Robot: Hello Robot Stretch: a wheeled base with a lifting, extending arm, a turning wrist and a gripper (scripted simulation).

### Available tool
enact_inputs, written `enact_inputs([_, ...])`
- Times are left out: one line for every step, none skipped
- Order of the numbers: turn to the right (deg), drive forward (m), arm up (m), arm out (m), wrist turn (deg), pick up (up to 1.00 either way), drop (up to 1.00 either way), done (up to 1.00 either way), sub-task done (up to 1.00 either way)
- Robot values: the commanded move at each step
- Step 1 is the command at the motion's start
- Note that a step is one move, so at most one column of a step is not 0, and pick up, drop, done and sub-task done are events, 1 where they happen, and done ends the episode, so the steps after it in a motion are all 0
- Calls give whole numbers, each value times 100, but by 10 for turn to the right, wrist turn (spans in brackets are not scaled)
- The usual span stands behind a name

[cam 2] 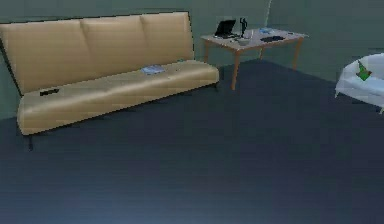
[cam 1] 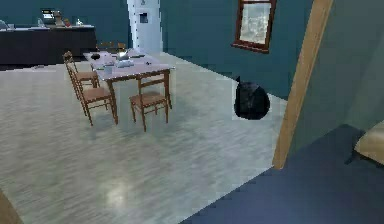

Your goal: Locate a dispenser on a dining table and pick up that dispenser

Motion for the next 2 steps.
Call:
enact_inputs([-60,0,0,0,0,0,0,0,0])
enact_inputs([0,55,0,0,0,0,0,0,0])
